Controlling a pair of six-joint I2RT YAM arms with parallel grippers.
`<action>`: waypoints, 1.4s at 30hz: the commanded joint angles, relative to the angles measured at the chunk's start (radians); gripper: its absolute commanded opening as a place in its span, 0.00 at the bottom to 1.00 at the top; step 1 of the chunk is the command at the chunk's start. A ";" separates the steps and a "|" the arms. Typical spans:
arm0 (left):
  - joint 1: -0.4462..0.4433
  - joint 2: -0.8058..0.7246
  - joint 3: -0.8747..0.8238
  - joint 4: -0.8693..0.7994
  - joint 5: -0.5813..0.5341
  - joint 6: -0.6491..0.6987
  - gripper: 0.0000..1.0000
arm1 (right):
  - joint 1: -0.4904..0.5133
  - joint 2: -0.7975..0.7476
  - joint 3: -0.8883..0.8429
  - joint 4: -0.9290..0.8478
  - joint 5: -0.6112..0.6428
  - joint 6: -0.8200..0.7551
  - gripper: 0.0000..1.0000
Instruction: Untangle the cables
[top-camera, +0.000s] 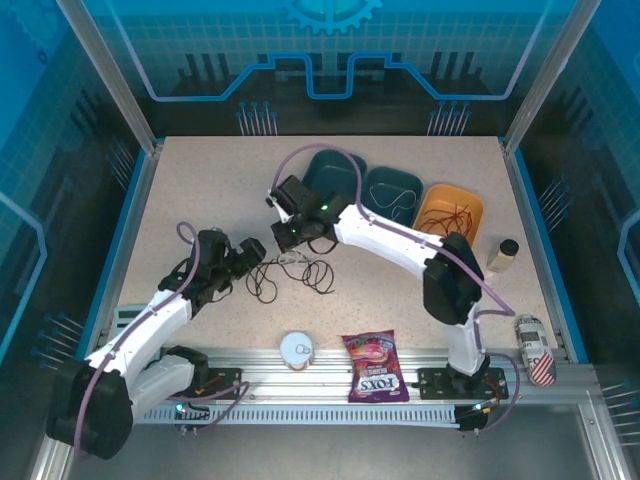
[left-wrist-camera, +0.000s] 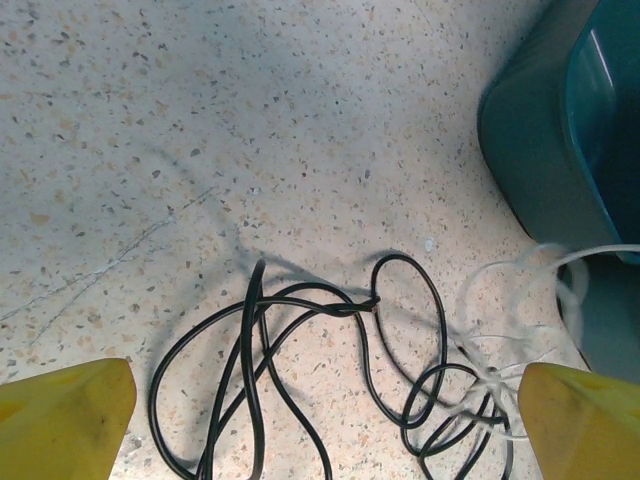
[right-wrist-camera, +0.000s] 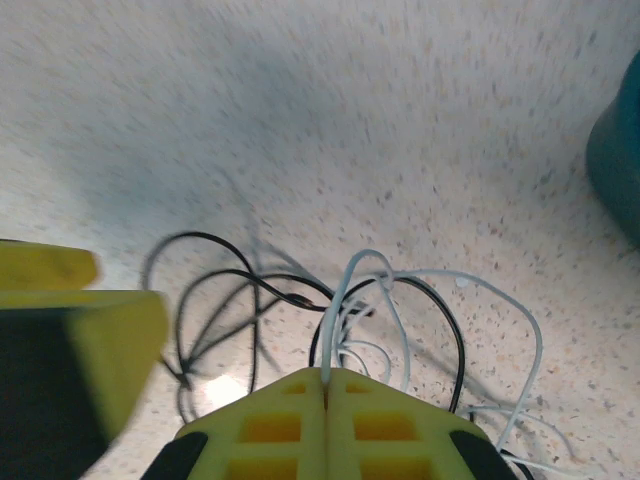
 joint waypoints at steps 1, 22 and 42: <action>0.008 0.007 0.007 0.041 0.044 0.041 0.99 | 0.006 -0.080 -0.012 0.039 -0.035 -0.020 0.00; 0.017 -0.117 -0.023 0.278 0.235 -0.004 0.99 | 0.003 -0.255 -0.023 0.073 -0.060 -0.096 0.00; 0.027 -0.009 0.078 0.381 0.427 -0.061 0.93 | -0.009 -0.312 -0.122 0.192 -0.155 -0.095 0.00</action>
